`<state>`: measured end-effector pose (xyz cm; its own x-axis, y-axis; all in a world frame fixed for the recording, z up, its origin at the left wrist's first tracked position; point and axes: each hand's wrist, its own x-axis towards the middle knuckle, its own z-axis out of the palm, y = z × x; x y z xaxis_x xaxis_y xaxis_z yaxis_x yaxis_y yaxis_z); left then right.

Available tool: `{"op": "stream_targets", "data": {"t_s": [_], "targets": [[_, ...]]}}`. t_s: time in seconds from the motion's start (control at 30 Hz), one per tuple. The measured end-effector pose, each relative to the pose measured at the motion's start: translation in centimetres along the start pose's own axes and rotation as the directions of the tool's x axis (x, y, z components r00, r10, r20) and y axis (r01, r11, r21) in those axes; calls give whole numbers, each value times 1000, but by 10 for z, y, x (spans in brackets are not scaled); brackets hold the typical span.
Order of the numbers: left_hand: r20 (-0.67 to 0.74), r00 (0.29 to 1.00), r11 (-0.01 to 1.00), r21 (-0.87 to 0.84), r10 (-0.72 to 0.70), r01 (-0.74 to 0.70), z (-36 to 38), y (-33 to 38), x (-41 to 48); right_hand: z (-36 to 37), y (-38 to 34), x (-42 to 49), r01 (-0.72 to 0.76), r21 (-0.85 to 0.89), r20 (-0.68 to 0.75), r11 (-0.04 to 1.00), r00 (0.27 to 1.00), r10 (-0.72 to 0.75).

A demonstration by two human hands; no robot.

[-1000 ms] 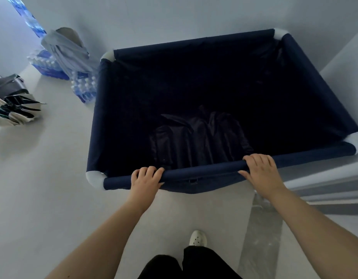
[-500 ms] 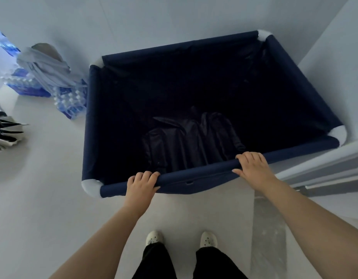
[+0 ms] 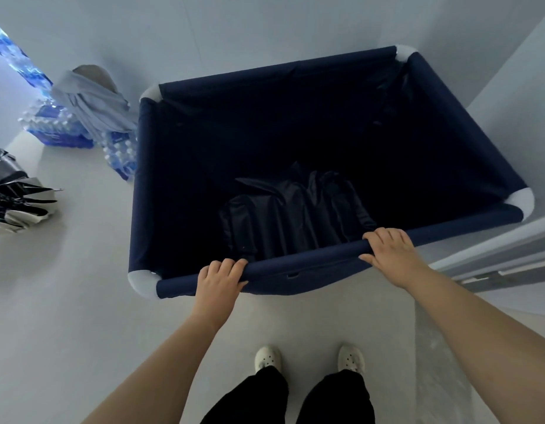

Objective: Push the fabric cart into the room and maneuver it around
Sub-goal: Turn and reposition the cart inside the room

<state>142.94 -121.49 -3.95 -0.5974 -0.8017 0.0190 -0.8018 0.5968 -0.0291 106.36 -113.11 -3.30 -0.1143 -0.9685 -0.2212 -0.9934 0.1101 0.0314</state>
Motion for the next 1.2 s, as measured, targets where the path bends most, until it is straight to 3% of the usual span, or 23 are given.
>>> {"op": "stream_targets", "data": {"t_s": [0.5,0.8,1.2], "targets": [[58,954,956,7,-295,295,-2,-125,-78,-19,-159,59,191,44,0,981,982,-191],[85,885,888,-7,-458,460,2,-150,-92,-39,-200,114,306,22,-8,952,952,-306],[149,816,826,14,-559,563,1,-160,-98,-51,-221,153,431,37,-40,902,902,-429]]}}
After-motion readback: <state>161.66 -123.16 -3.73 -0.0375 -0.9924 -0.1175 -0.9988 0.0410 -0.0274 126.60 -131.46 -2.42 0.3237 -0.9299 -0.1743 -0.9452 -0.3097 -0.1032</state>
